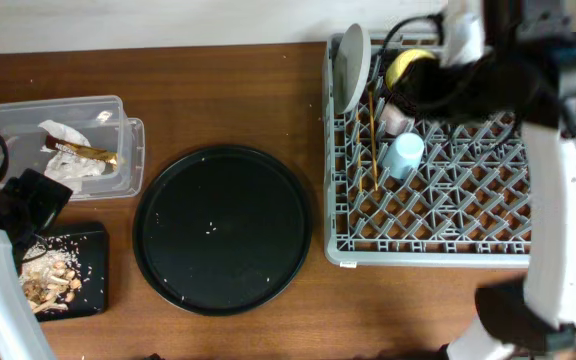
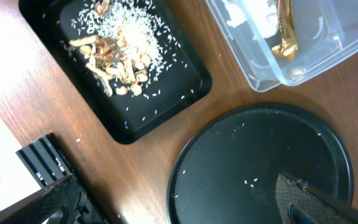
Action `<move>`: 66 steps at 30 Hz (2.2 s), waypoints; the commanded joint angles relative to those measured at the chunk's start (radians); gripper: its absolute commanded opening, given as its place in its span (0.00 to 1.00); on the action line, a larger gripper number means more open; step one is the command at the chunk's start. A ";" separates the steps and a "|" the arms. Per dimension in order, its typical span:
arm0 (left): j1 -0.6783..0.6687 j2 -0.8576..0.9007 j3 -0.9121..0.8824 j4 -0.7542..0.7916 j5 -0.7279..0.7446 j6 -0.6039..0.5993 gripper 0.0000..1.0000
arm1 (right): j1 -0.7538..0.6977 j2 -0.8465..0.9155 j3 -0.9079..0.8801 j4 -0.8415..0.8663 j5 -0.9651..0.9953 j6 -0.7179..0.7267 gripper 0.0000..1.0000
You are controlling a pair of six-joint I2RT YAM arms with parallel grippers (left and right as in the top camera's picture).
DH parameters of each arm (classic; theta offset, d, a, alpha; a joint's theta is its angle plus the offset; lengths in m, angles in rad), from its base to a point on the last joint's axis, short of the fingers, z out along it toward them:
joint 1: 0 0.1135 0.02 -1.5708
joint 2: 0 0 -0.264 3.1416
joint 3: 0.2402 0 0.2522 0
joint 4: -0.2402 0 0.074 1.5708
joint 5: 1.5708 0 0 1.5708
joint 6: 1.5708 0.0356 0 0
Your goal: Sort waste into correct bins and load items into the dishwasher rack
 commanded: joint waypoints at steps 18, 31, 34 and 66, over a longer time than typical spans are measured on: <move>0.004 0.001 0.006 0.000 0.000 0.001 0.99 | 0.148 -0.375 -0.496 0.050 0.256 -0.058 0.99; 0.004 0.001 0.006 0.000 0.000 0.001 0.99 | -0.066 -1.478 -2.019 1.217 0.021 -0.082 0.98; 0.004 0.001 0.006 0.000 0.000 0.001 0.99 | -0.109 -1.648 -2.132 1.287 0.021 -0.082 0.98; 0.004 0.001 0.006 0.000 0.000 0.001 0.99 | -0.256 -1.770 -2.428 1.609 0.310 -0.243 0.98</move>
